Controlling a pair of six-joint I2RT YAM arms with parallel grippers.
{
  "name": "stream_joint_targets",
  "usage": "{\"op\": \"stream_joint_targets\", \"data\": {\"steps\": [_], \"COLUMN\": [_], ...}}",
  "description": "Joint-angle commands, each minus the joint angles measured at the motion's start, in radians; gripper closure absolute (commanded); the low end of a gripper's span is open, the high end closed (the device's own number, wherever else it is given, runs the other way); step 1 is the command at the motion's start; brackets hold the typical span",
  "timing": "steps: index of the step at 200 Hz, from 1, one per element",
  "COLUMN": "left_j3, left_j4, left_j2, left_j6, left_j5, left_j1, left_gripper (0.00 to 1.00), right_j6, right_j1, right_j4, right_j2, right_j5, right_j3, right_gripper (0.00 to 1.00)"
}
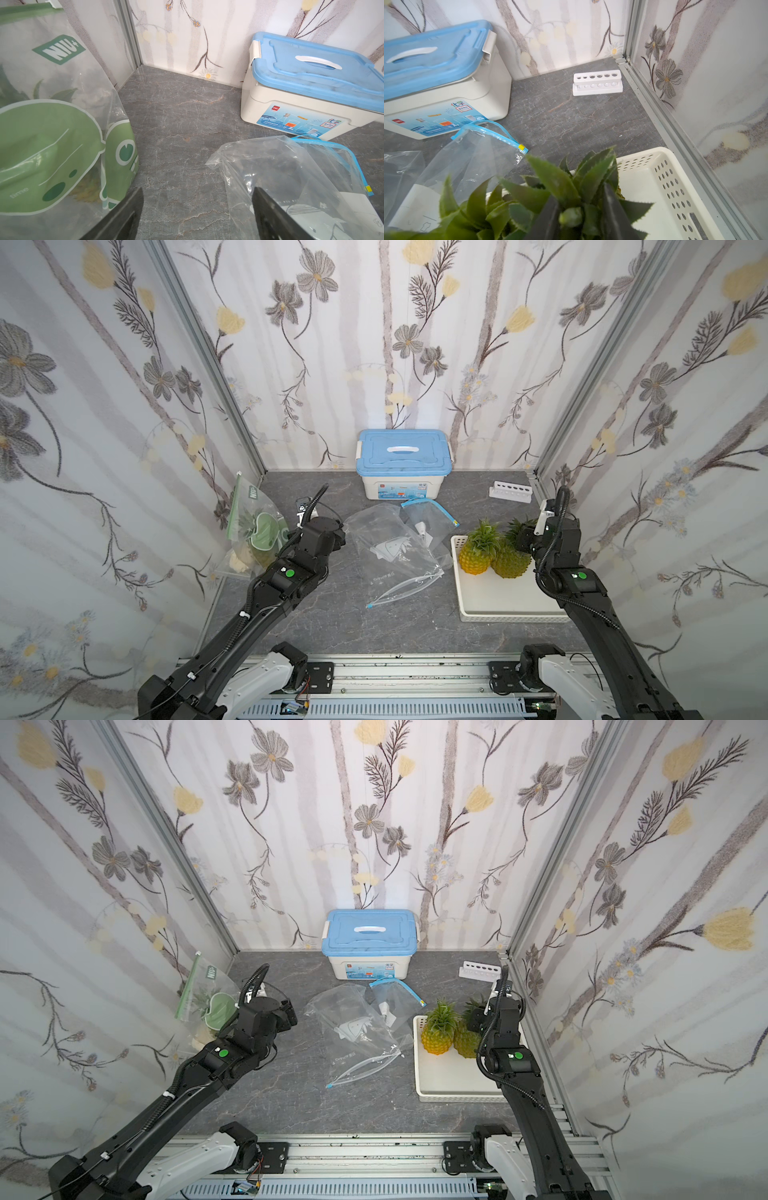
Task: Open the zip-top bag and take out the pineapple
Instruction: Place the pineapple in the basket, then move the zipper food storage bag to the center of the board.
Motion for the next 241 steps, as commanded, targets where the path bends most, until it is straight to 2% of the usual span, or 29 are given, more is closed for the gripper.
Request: {"op": "stream_joint_targets", "data": {"steps": [1,24,42,57,81,99,117,132,149,178,209,228,241], "left_j3": [0.017,0.066,0.096,0.110,0.118,0.121,0.137,0.163,0.176,0.163,0.132,0.145,0.177], "left_j4": [-0.005,-0.047,-0.070,-0.082,-0.110,-0.126,-0.157,-0.209,-0.254,-0.314,-0.351,-0.364,-0.369], "left_j2": [-0.017,-0.026,-0.036,-0.058,-0.099,-0.121,-0.128,-0.130,-0.150,-0.243,-0.337,-0.336,-0.289], "left_j6": [0.010,0.030,0.047,0.054,0.044,0.009,-0.022,-0.026,-0.036,-0.060,-0.096,-0.068,-0.036], "left_j5": [0.005,0.019,0.040,0.087,0.191,0.238,0.274,0.220,0.170,0.099,0.024,-0.039,-0.021], "left_j1": [0.000,0.003,0.025,0.077,0.196,0.256,0.300,0.313,0.333,0.361,0.367,0.368,0.374], "left_gripper": [0.15,0.14,0.12,0.11,0.11,0.11,0.11,0.10,0.10,0.10,0.10,0.10,0.09], "right_j6": [0.015,0.015,0.033,0.058,0.090,0.091,0.071,0.046,0.033,0.017,0.049,0.059,0.066], "right_j1": [0.004,0.031,0.100,0.206,0.423,0.551,0.672,0.756,0.805,0.855,0.865,0.878,0.879], "right_j4": [-0.003,-0.076,-0.135,-0.167,-0.165,-0.129,-0.080,-0.002,0.123,0.189,0.260,0.225,0.221], "right_j2": [-0.044,-0.080,-0.094,-0.101,-0.088,-0.017,0.131,0.276,0.441,0.751,0.972,1.075,1.101], "right_j5": [-0.017,-0.003,0.063,0.143,0.336,0.354,0.354,0.290,0.143,-0.051,-0.279,-0.304,-0.300], "right_j3": [0.031,0.095,0.152,0.200,0.277,0.340,0.426,0.502,0.571,0.797,0.964,1.057,1.064], "right_gripper": [0.52,0.44,0.41,0.41,0.40,0.40,0.39,0.39,0.39,0.39,0.39,0.38,0.38]}}
